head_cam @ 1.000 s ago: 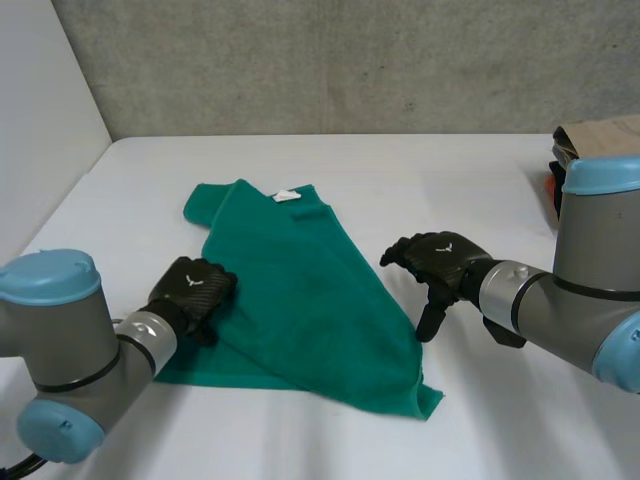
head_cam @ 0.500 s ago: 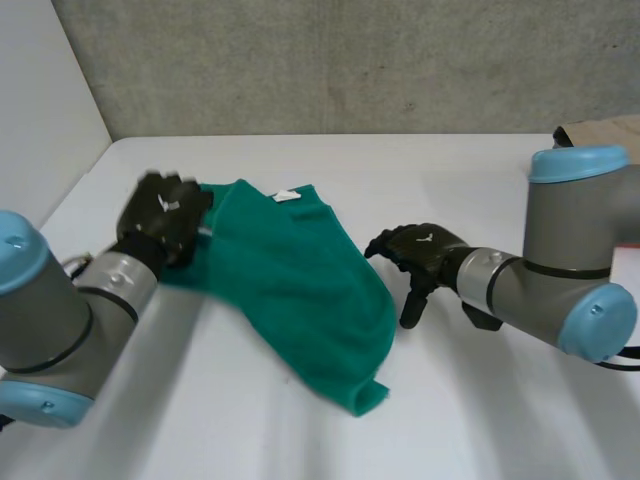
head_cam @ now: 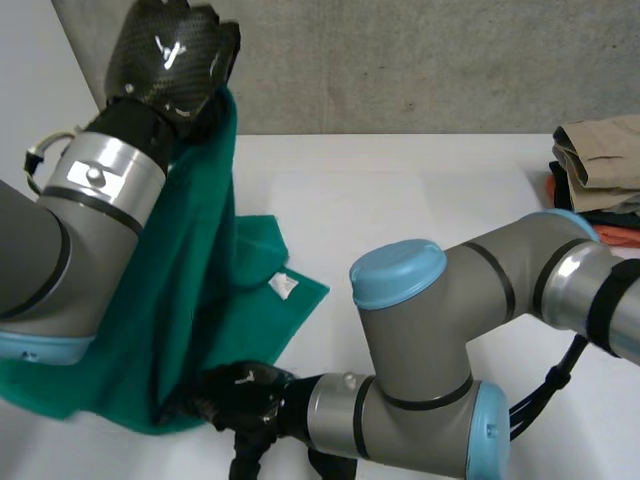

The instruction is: Fold the laundry.

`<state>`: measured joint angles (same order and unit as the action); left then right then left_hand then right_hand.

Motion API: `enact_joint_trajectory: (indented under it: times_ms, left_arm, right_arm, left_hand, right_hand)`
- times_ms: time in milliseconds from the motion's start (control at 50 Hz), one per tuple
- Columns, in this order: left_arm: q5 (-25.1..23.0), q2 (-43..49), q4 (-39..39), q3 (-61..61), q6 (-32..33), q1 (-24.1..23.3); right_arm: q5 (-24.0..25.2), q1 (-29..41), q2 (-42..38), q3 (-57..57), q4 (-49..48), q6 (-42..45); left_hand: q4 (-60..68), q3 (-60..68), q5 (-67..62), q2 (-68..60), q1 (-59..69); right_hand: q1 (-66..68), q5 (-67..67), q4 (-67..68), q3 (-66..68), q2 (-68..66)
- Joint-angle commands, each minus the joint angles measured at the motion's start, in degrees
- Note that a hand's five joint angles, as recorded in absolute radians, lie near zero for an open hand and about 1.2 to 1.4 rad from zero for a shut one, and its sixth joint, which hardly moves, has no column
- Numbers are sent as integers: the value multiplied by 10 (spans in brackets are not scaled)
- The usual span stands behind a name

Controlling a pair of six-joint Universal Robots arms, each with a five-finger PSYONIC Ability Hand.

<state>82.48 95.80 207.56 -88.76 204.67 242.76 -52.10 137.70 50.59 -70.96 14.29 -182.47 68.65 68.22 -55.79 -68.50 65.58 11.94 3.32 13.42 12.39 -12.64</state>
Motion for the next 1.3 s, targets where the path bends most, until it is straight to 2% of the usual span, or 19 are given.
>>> enact_joint_trajectory:
  times_ms: [20,80,100,180,240,320,400,560,640,720,800,920,940,980,1020,1080,1120,1220,1300]
  left_arm:
    - [-5,-8,-4,12,3,5]
    - [-7,-26,-6,5,2,6]
    - [-7,-31,-7,3,2,7]
    - [-12,-54,-7,-8,2,7]
    - [-23,-84,-7,-17,1,6]
    - [-46,-110,-7,-20,1,3]
    - [-53,-134,-9,-22,-1,1]
    - [-55,-171,-26,-26,-1,-14]
    - [-57,-181,-31,-28,-1,-24]
    - [-66,-186,-32,-28,0,-31]
    - [-76,-185,-33,-28,1,-32]
    - [-80,-177,-32,-28,0,-33]
    - [-80,-176,-32,-28,0,-33]
    - [-80,-169,-30,-27,0,-33]
    - [-80,-163,-30,-26,0,-33]
    - [-80,-153,-27,-20,0,-33]
    - [-80,-147,-26,-15,0,-28]
    - [-80,-125,-23,16,0,-24]
    - [-80,-100,-15,50,1,-11]
  right_arm:
    - [-37,-106,68,-28,21,10]
    - [-34,-172,104,-36,80,52]
    - [-34,-199,119,-34,113,91]
    - [-47,-254,130,-8,179,214]
    - [-60,-273,122,30,196,253]
    - [-89,-279,100,78,182,240]
    - [-101,-271,64,120,120,211]
    - [-100,-265,-36,184,-60,106]
    - [-89,-228,-102,246,-106,71]
    - [-42,-184,-173,308,-95,47]
    - [5,-131,-198,308,-89,25]
    - [17,-93,-206,299,-96,-27]
    - [10,-93,-208,302,-109,-50]
    - [-2,-93,-207,305,-128,-76]
    - [-28,-95,-201,311,-159,-117]
    - [-63,-100,-187,313,-182,-148]
    - [-101,-128,-156,313,-191,-155]
    - [-185,-221,-68,298,-197,-146]
    - [-231,-244,4,269,-216,-113]
  left_hand:
    - [114,118,-142,-115,144]
    - [114,118,-142,-115,144]
    - [114,118,-142,-115,144]
    - [114,118,-142,-115,144]
    - [114,118,-142,-115,144]
    - [114,118,-142,-115,144]
    - [114,118,-142,-115,144]
    - [114,118,-142,-115,144]
    - [114,118,-142,-115,144]
    - [114,118,-142,-115,144]
    - [114,118,-142,-115,144]
    - [114,118,-142,-115,144]
    - [114,118,-142,-115,144]
    - [114,118,-142,-115,144]
    - [114,118,-142,-115,144]
    - [114,118,-142,-115,144]
    - [114,118,-142,-115,144]
    - [114,118,-142,-115,144]
    - [114,118,-142,-115,144]
  right_hand:
    - [-19,-33,-34,-24,26]
    - [-19,-33,-34,-24,26]
    - [-19,-33,-34,-24,26]
    - [-19,-33,-34,-24,26]
    - [-19,-33,-34,-24,26]
    - [-19,-33,-34,-24,26]
    - [-19,-33,-34,-24,26]
    - [-19,-33,-34,-24,26]
    - [-19,-33,-34,-24,26]
    - [-19,-33,-34,-24,26]
    - [-19,-33,-34,-24,26]
    - [-19,-33,-34,-24,26]
    - [15,2,1,11,-8]
    - [288,274,273,283,-281]
    - [678,665,664,674,-671]
    - [681,667,666,676,-674]
    - [681,667,666,676,-674]
    - [681,667,666,676,-674]
    - [681,667,666,676,-674]
